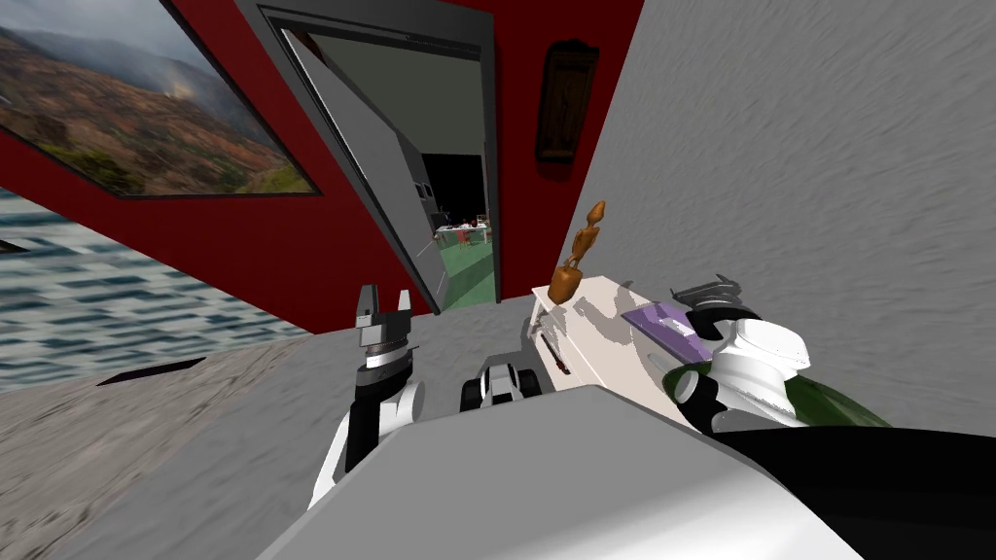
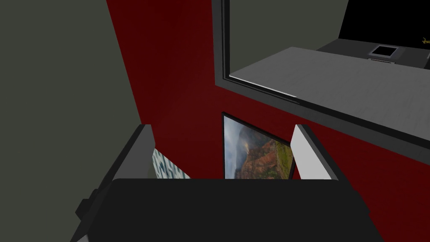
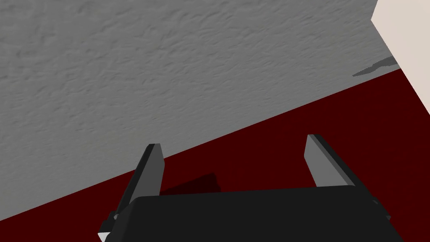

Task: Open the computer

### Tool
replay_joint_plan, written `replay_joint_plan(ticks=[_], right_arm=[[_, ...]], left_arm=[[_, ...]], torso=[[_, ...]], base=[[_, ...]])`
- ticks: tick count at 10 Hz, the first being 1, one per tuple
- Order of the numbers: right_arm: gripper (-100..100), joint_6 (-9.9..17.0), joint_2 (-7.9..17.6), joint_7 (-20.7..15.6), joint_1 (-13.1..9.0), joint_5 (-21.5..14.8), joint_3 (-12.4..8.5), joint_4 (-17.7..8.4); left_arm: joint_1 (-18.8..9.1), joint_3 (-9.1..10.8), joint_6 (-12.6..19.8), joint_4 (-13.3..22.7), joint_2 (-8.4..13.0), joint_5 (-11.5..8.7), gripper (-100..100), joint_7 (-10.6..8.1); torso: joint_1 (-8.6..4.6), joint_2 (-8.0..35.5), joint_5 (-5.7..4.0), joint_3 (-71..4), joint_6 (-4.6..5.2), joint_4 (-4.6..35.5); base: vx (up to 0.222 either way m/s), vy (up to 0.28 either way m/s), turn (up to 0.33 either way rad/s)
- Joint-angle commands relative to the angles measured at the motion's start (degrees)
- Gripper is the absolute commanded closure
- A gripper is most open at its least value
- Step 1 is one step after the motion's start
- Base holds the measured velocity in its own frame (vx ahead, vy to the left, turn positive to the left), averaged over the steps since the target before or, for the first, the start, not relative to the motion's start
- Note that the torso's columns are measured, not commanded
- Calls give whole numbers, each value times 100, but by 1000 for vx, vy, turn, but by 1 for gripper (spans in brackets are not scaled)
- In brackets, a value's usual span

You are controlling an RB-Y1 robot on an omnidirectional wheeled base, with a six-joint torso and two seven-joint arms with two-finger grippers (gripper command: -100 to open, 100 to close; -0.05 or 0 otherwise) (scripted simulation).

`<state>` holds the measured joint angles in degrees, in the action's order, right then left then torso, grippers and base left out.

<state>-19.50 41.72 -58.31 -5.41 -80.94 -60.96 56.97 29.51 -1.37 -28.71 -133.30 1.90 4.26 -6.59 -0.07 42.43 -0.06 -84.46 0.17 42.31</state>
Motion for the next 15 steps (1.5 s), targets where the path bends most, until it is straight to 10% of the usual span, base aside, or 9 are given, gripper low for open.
replay_joint_plan(ticks=[1, 15], right_arm=[[-100, -381, 139, -120, -13, -133, 18, -146], [-100, -2411, 953, -484, 60, -1041, 338, -777]], left_arm=[[0, 0, 0, 0, 0, 0, 0, 0], [0, 0, 0, 0, 0, 0, 0, 0]], torso=[[5, 6, 5, 2, -3, 2], [4, -13, 5, -10, -17, -2]], base=[[-58, -28, 20], [-54, -28, 26]])
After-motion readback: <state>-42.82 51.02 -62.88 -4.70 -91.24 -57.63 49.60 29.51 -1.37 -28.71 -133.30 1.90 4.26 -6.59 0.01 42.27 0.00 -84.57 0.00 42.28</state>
